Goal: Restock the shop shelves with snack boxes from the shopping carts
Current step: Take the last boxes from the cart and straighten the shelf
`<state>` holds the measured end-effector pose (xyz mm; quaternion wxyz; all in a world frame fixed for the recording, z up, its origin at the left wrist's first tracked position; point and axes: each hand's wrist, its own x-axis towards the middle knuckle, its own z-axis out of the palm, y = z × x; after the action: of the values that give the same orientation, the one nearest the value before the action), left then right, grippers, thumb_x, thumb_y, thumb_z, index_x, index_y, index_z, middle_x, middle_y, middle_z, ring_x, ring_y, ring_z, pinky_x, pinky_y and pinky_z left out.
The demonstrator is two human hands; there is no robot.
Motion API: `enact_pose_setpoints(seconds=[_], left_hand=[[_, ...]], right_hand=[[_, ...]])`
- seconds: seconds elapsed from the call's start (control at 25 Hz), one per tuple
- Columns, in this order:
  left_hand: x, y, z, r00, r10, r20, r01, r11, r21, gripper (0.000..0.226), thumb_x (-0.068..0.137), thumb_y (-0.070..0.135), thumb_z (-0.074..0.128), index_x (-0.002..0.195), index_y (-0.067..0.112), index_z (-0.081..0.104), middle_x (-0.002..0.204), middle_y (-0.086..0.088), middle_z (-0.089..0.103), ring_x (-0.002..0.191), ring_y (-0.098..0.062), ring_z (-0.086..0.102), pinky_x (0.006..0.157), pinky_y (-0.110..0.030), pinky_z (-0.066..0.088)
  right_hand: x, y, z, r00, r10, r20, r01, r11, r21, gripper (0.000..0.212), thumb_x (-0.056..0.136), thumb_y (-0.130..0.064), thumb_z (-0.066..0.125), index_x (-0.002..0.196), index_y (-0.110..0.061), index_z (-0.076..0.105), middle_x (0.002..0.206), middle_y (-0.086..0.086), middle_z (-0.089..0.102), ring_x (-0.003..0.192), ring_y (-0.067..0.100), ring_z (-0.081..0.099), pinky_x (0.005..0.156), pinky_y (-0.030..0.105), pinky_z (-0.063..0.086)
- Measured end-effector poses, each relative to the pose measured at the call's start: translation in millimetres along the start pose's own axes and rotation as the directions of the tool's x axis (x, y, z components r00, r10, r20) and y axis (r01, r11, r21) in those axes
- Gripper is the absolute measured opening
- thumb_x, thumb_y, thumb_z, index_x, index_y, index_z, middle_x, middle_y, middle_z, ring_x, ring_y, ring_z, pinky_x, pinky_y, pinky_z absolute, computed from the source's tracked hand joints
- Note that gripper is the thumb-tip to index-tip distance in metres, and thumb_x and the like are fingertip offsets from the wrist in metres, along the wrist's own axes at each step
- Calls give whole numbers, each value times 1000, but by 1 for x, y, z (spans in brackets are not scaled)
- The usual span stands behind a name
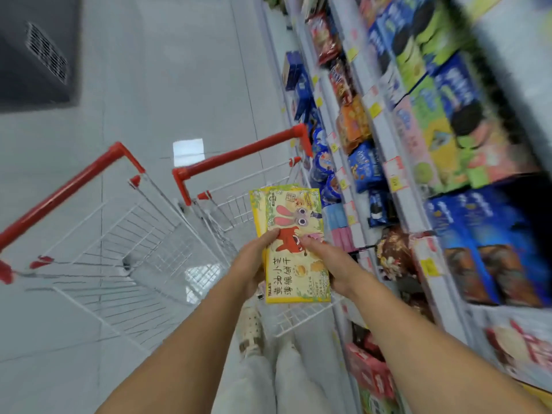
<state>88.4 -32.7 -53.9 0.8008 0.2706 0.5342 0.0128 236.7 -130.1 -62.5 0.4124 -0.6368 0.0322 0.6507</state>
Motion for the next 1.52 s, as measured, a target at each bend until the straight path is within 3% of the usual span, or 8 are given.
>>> enact_pose_setpoints(seconds=[0.2, 0.36, 0.64, 0.84, 1.0, 1.16, 1.28, 1.52], left_hand=[[-102, -14, 13, 962, 206, 181, -203, 979, -33, 59, 79, 36, 76, 127, 6, 61, 117, -20, 70, 106, -38, 68, 86, -47, 58], [-188, -62, 19, 932, 345, 109, -348, 938, 10, 65, 74, 46, 75, 125, 10, 60, 111, -15, 73, 101, -35, 71, 87, -50, 57], [-336, -142, -9, 903, 420, 90, -427, 900, 86, 42, 93, 40, 62, 124, 12, 62, 112, -12, 73, 103, -33, 70, 98, -52, 52], [-421, -200, -4, 863, 451, 228, -491, 855, 166, 50, 93, 45, 58, 128, 9, 60, 112, -16, 73, 101, -37, 70, 91, -52, 55], [-493, -277, 9, 860, 378, 342, -436, 894, 109, 60, 94, 59, 38, 103, 10, 71, 88, -12, 77, 74, -26, 75, 60, -34, 61], [-537, -371, 7, 804, 168, 570, -258, 963, 80, 77, 85, 71, 40, 125, 11, 67, 122, -20, 67, 105, -39, 68, 87, -52, 54], [-566, -435, 8, 797, 2, 604, -133, 976, 172, 87, 83, 77, 33, 127, 9, 66, 122, -23, 66, 106, -42, 67, 82, -54, 56], [-619, -523, 34, 789, 107, 605, -328, 906, 267, 40, 84, 37, 66, 106, 3, 69, 89, -14, 76, 69, -25, 73, 66, -39, 62]], right_hand=[[-113, 6, 13, 979, -196, -58, 197, 980, 6, 76, 65, -37, 86, 128, -8, 55, 115, 16, 69, 105, 35, 67, 93, 58, 51], [-190, 53, 5, 934, -343, -102, 348, 937, 29, 118, 45, -49, 94, 144, -16, 39, 130, 13, 62, 110, 31, 65, 90, 57, 53], [-372, 138, -5, 906, -423, -24, 412, 866, 284, 21, 92, -20, 58, 104, -6, 68, 85, 15, 75, 70, 29, 73, 56, 37, 59], [-458, 224, 36, 868, -491, -79, 489, 813, 317, 22, 81, -16, 64, 98, -5, 72, 91, 19, 74, 76, 32, 73, 72, 45, 59], [-508, 325, 48, 850, -507, -146, 517, 746, 420, 35, 79, -20, 65, 109, -2, 70, 102, 23, 71, 84, 34, 71, 77, 47, 58], [-566, 443, 46, 853, -472, -223, 512, 675, 531, 27, 89, -25, 60, 102, -7, 74, 102, 19, 72, 85, 32, 72, 74, 43, 58], [-621, 506, 44, 849, -421, -318, 528, 676, 514, 28, 89, -29, 63, 103, -7, 74, 104, 19, 72, 86, 33, 72, 79, 45, 55], [-721, 612, -30, 732, -397, -554, 661, 612, 435, 29, 70, -33, 77, 89, -11, 77, 89, 14, 75, 76, 32, 72, 83, 49, 55]])
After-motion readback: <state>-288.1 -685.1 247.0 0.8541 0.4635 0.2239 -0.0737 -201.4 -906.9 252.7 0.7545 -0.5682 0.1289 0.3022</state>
